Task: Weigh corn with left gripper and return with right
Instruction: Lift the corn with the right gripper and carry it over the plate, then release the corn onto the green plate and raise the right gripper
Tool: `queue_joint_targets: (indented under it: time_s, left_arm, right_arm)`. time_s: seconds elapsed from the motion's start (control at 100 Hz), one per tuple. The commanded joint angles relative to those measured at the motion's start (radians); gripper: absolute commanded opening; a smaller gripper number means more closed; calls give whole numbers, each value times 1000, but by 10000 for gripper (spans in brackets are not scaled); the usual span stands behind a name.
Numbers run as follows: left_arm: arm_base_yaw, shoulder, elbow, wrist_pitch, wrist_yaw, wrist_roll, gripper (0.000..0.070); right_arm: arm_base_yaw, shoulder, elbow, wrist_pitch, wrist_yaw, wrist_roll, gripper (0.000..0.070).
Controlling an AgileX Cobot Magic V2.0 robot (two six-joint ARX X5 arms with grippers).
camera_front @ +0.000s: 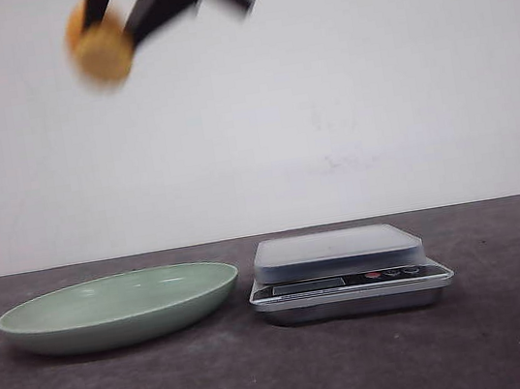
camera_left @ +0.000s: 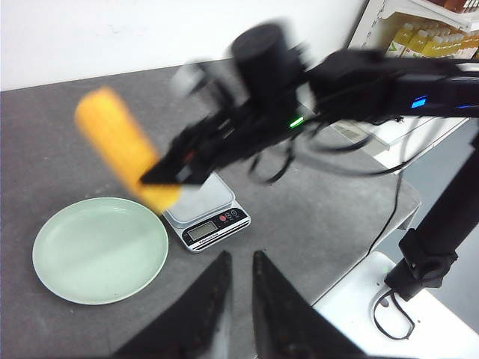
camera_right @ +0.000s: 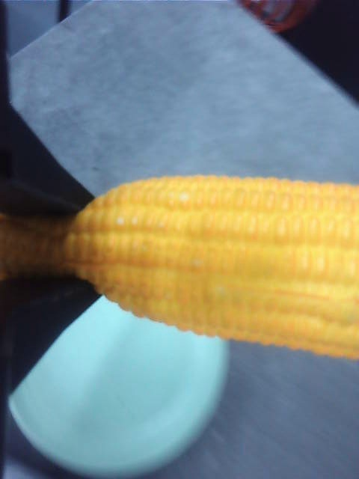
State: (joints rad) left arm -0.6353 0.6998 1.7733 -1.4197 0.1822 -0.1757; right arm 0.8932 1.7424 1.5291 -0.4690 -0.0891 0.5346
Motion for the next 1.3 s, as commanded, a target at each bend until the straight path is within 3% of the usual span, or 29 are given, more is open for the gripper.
queue_joint_targets:
  time_s: [0.0,0.1,0.25,0.41,0.46,0.56,0.6,0.75,0.89,0.94,0.98,1.01,1.08,1.19,1.29]
  left_arm:
    - [-6,5,18,-1,-2,17,10]
    - [-6,5,18,-3,-2,15,10]
    - [-6,5,18,-11,-1,14,10]
    - [-6,5,18,-27,-2,12,10]
    - [-6,5,18,-27,-2,12,10]
    - [-6,5,18,-27,-2,10,10]
    - [-6,5,18,-27,-2,10,10]
    - [-6,5,18,-27,-2,10,10]
    - [-6,5,18,-27,-2,10,10]
    - [-6,5,18,-27,-3,10,10]
    - [-6,5,18,-27,-5,10,10]
    - [-6,5,18,-27,-6,10,10]
    - [-6,5,18,-27,-7,10,10]
    - [-6,5,18,-28,-37,9,10]
    - [-6,5,18,-28,-87,10,10]
  right_arm:
    - [-1,106,15,5,-19,111,0]
    - [-4,216,15,0,-46,181,0]
    - [-19,311,15,13,-148,251,0]
    - [-19,319,15,40,-147,261,16]
    - [-19,319,16,52,-153,273,152]
    - [-21,319,17,57,-176,296,602]
    - [-21,318,18,58,-177,296,700]
    - [-21,297,35,70,-165,233,700]
    - [-21,223,93,71,-61,117,640]
    - [-21,183,126,62,-23,59,568]
    - [-20,142,150,47,7,6,471]
    - [-15,108,166,34,40,-37,354]
    - [19,19,190,2,173,-159,0]
    - [109,-134,190,-7,399,-383,12]
    - [217,-253,189,-11,518,-524,12]
